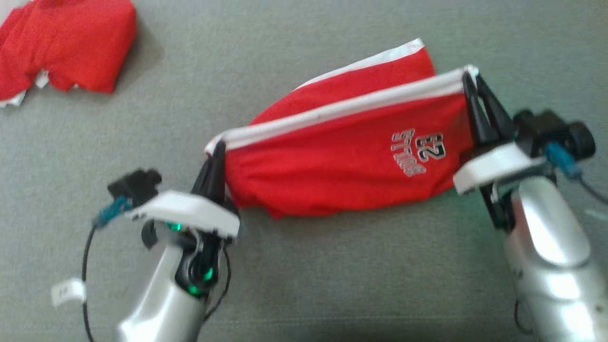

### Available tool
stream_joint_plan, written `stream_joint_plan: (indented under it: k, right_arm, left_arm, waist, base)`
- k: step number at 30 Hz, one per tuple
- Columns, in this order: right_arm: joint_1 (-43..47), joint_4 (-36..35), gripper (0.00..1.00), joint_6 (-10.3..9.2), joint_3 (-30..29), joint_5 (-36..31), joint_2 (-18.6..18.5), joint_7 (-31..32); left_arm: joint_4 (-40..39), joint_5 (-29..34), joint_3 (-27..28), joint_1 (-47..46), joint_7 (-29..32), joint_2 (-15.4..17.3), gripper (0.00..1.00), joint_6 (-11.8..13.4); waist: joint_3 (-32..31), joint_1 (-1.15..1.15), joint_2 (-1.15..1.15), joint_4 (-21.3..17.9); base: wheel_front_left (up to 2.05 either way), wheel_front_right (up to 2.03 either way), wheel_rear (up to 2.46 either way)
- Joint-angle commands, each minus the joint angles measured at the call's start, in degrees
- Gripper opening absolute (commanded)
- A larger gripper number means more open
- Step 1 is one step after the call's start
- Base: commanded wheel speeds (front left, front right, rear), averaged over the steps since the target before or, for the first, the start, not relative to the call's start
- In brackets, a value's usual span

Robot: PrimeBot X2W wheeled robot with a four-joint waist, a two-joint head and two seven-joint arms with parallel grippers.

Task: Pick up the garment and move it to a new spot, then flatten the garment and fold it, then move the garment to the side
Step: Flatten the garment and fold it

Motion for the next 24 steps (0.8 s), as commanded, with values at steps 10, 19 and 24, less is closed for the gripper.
stream_joint_plan:
  k: [10, 19, 24]
  right_arm:
    - [-19.98, 20.34, 0.00, 0.37, 3.81, -1.43, -2.12, 0.75]
    - [-26.99, 31.34, 0.00, 0.37, 6.08, 0.03, -2.37, 0.15]
    - [-29.34, 35.39, 0.56, 0.37, 6.28, 1.60, -2.49, -0.59]
  left_arm:
    - [10.47, -5.05, -4.52, -15.03, -3.38, 0.29, 0.00, 0.49]
    - [12.18, -8.39, -9.14, -17.78, -4.46, 0.28, 0.00, 0.93]
    - [11.18, -8.43, -11.73, -18.15, -4.66, 0.28, 0.47, 1.97]
  waist:
    - [6.46, 0.00, 0.00, 3.68]
    - [7.67, 0.00, 0.00, 5.05]
    - [7.40, 0.00, 0.00, 5.65]
  base:
    - [0.00, 0.00, 0.00]
    - [0.00, 0.00, 0.00]
    - [0.00, 0.00, 0.00]
